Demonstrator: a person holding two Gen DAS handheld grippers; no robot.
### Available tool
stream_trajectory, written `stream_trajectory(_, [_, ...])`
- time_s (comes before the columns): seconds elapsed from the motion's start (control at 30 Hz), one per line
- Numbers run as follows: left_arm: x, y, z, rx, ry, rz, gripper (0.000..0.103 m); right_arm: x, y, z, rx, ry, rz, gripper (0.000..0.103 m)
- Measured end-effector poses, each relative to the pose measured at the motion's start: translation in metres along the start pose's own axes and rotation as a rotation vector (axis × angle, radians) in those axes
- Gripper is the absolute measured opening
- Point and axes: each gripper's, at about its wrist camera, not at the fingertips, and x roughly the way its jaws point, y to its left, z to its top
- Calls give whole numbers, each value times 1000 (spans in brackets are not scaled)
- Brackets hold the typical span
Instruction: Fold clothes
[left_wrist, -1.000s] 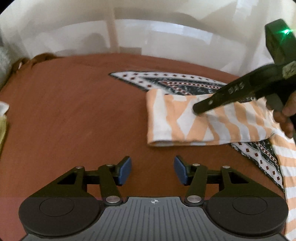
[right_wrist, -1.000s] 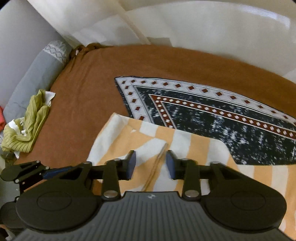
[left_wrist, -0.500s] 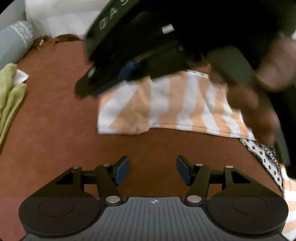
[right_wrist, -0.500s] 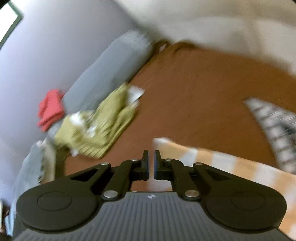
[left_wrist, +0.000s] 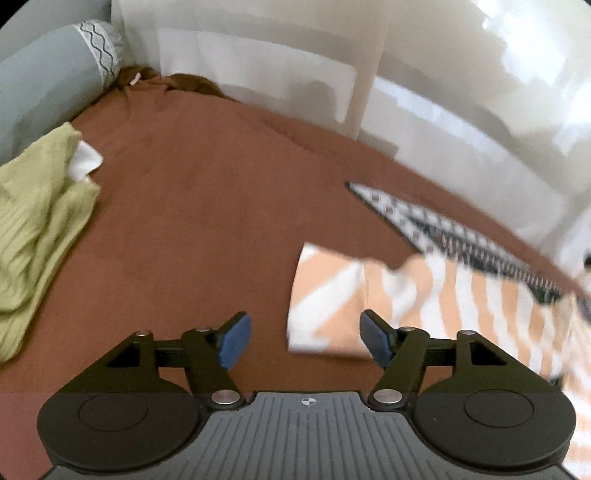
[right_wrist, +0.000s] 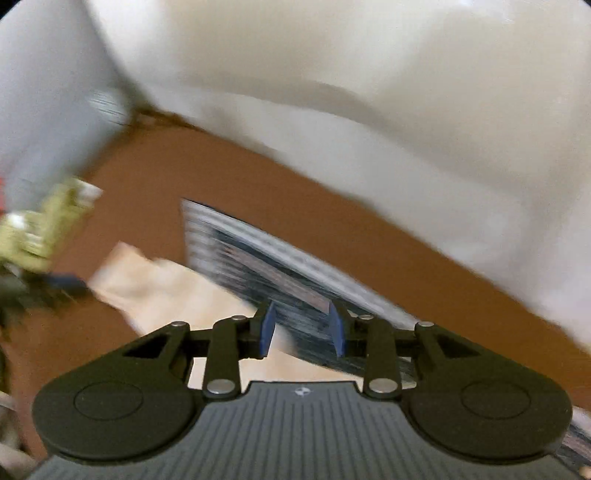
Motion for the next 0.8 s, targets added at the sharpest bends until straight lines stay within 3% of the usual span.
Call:
stream_trajectory(0.07, [9, 1, 8, -14, 9, -19, 81, -5, -20, -9, 5, 23, -47, 37])
stream_trajectory(0.4, [48, -13, 25, 58, 47, -28, 78, 14, -59, -34, 30, 96, -98, 40])
stream_trajectory(0.43, [49, -16, 25, 82, 47, -35, 73, 16, -63, -36, 33, 103, -103, 40])
stream_trajectory(0.47, [50, -20, 25, 113, 47, -29, 62, 18, -67, -39, 35, 110, -108, 40])
stream_trajectory(0.5, [51, -22, 24, 133, 47, -23, 44, 19, -71, -41, 38, 118, -113, 40])
stream_trajectory(0.53, [51, -23, 24, 138, 48, -32, 35, 21, -75, -44, 40, 125, -118, 40])
stream_trajectory(0.57, [51, -24, 24, 142, 49, -41, 12, 24, -77, -45, 34, 132, -124, 40])
stream_trajectory(0.67, [46, -25, 21, 118, 29, -36, 2, 32, -78, -45, -16, 156, -140, 44])
stream_trajectory(0.8, [26, -25, 14, 92, -28, 9, 1, 42, -80, -45, -73, 183, -160, 45])
